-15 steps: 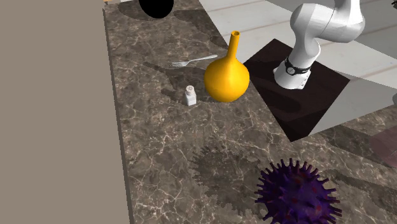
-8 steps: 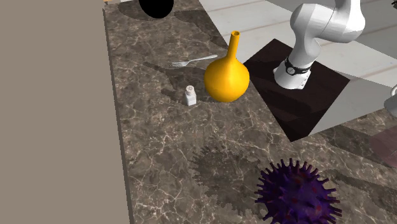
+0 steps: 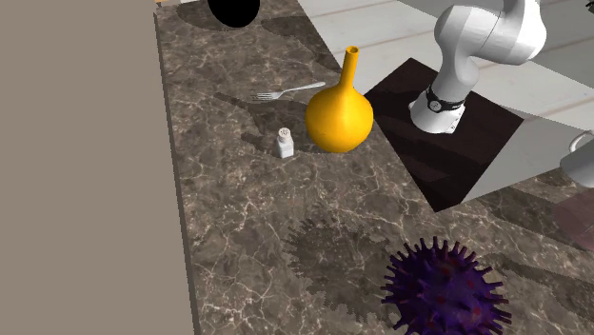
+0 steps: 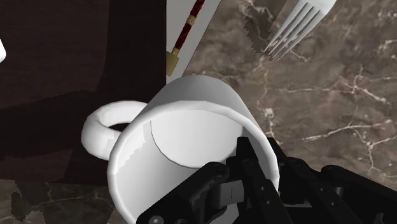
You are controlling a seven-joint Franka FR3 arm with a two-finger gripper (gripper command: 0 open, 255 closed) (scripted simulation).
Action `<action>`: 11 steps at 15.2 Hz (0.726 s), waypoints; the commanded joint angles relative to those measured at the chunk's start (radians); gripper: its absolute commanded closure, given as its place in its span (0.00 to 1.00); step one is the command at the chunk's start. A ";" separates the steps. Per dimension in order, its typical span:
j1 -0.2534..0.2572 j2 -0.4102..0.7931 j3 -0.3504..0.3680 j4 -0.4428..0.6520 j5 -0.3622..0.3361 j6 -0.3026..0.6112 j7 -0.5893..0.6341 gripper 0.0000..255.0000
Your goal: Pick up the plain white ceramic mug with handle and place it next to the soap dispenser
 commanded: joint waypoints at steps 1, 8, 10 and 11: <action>-0.019 0.016 0.030 -0.013 0.004 0.034 -0.001 1.00; -0.024 0.020 0.039 -0.016 0.006 0.043 -0.001 1.00; -0.024 0.020 0.039 -0.016 0.006 0.043 -0.001 0.00; -0.024 0.020 0.039 -0.016 0.006 0.043 -0.001 0.00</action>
